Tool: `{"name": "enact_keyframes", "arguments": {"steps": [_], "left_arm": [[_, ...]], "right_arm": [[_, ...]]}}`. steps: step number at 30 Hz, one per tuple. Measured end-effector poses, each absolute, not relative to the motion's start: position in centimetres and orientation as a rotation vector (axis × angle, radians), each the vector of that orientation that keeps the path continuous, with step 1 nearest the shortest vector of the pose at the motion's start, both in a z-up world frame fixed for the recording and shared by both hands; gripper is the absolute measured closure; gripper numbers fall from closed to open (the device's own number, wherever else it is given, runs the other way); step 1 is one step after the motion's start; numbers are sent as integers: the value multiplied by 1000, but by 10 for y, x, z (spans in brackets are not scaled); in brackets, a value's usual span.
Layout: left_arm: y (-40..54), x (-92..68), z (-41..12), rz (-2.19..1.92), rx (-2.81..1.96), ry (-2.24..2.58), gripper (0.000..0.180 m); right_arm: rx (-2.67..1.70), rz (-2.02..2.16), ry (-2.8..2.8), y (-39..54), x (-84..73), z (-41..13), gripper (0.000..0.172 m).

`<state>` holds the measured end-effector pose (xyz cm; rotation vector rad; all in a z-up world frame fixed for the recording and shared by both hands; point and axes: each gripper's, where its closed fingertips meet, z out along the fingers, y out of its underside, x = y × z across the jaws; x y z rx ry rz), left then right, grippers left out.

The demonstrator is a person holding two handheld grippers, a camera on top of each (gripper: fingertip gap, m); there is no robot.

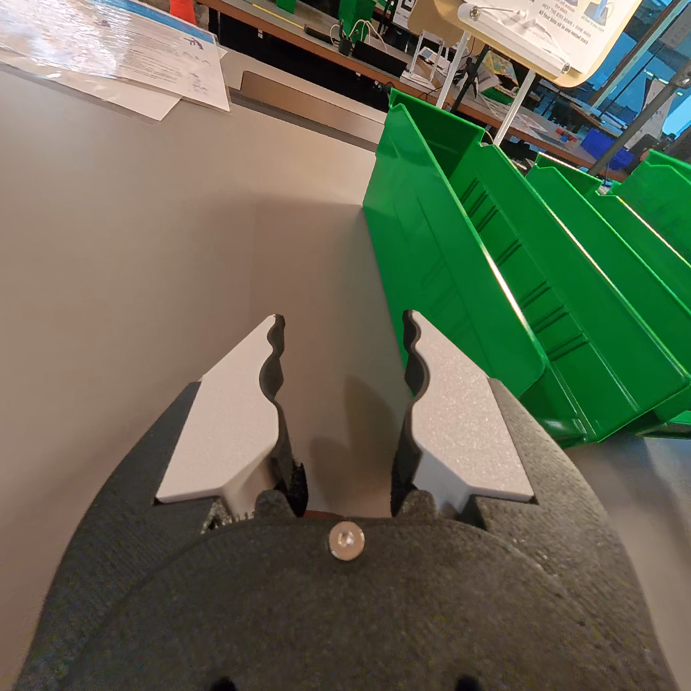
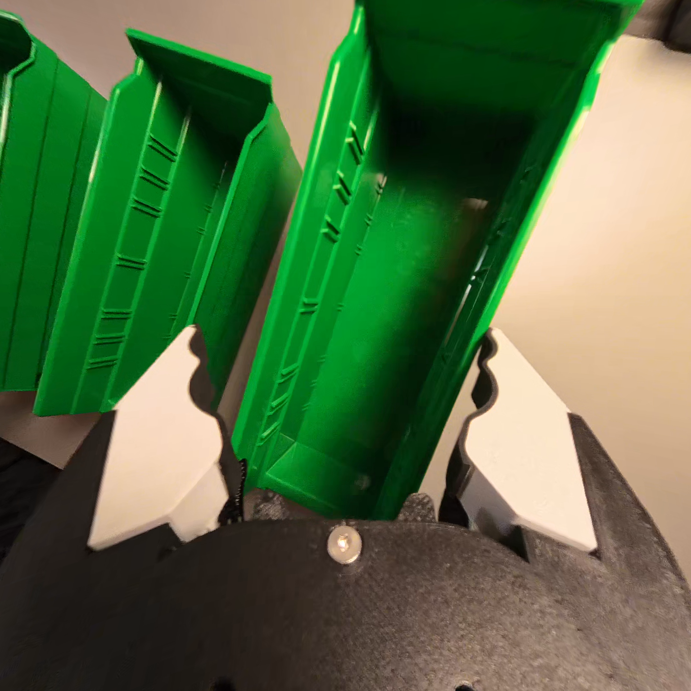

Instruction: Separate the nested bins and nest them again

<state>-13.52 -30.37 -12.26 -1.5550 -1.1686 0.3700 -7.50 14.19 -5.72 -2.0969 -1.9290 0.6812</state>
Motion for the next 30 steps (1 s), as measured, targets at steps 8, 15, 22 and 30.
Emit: {"name": "enact_keyframes", "arguments": {"steps": [8, 15, 22, 30], "left_arm": [[-303, -135, -124, 367, -1563, -1170, 117], [-301, -134, -124, 393, -1581, -1163, 117], [-302, -134, -123, 340, -1545, -1169, 117], [-301, -133, -123, 332, -1554, -1165, 117]], "right_arm": [[-1929, 886, -1945, 94, -64, -10, 27], [-1863, 852, -2225, 2, -72, -61, 25], [-1896, 837, -2231, -3, -79, -76, 26], [-1883, 939, -2225, -9, -48, -71, 28]]}}
